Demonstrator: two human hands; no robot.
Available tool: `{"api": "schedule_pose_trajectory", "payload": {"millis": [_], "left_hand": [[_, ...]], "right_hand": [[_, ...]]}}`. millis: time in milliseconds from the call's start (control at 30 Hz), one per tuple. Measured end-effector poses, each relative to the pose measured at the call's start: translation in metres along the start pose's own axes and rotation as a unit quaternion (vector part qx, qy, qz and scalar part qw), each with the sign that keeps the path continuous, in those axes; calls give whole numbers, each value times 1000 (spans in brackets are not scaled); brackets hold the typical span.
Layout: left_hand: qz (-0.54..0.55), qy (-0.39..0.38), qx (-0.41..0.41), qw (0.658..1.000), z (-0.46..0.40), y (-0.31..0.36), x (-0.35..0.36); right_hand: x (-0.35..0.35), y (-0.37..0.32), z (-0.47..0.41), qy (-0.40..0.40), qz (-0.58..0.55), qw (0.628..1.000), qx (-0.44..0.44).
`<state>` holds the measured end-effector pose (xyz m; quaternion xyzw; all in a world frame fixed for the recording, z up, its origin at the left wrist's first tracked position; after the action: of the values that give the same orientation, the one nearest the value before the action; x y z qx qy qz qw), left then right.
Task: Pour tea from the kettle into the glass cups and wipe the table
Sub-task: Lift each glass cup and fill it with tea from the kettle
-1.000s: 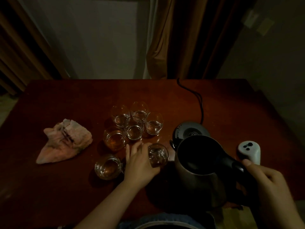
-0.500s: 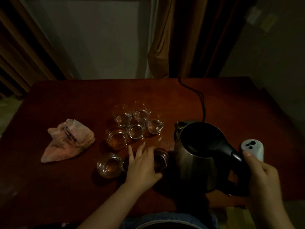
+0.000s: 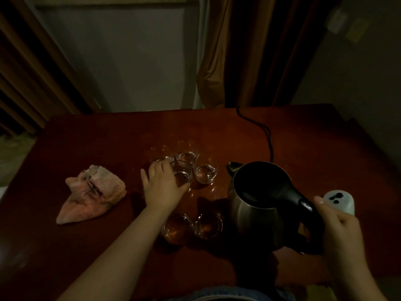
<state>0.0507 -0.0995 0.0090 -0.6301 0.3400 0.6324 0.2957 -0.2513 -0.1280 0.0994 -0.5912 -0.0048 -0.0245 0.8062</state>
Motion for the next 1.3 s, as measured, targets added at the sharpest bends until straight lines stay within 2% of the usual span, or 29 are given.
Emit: {"api": "schedule_pose_trajectory", "payload": {"millis": [167, 500, 667, 800, 933, 1000, 1100, 1300], "left_hand": [[-98, -18, 4, 995, -23, 10, 8], [-146, -3, 11, 989, -14, 13, 14], [-151, 20, -18, 988, -13, 16, 8], [-84, 22, -19, 996, -4, 16, 6], [39, 12, -21, 999, 7, 17, -5], [143, -6, -13, 990, 14, 21, -11], [281, -51, -11, 958, 26, 31, -14], [301, -104, 37, 947, 36, 48, -8]], "right_hand": [[-1, -4, -8, -14, 30, 999, -21], [-2, -6, -22, -37, 7, 999, -36], [-5, -10, -25, -36, 15, 998, -57], [-8, -14, -26, -34, 34, 996, -73], [-9, -18, -29, -61, 63, 993, -82], [-8, -19, -30, -71, 70, 992, -77], [-6, -27, -29, -87, 78, 990, -74], [0, -49, -26, -123, 144, 977, -102]]}}
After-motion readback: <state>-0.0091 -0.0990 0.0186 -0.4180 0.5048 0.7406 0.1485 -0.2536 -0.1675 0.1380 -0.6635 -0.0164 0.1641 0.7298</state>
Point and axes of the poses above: each hand's wrist, its own z-axis away from the middle knuckle, its own x-axis out of the palm, y = z × x, the point moved 4 cm from there along -z, towards the middle knuckle, and after that the axes turned 15 degrees about -z, right-handed, at the moved point
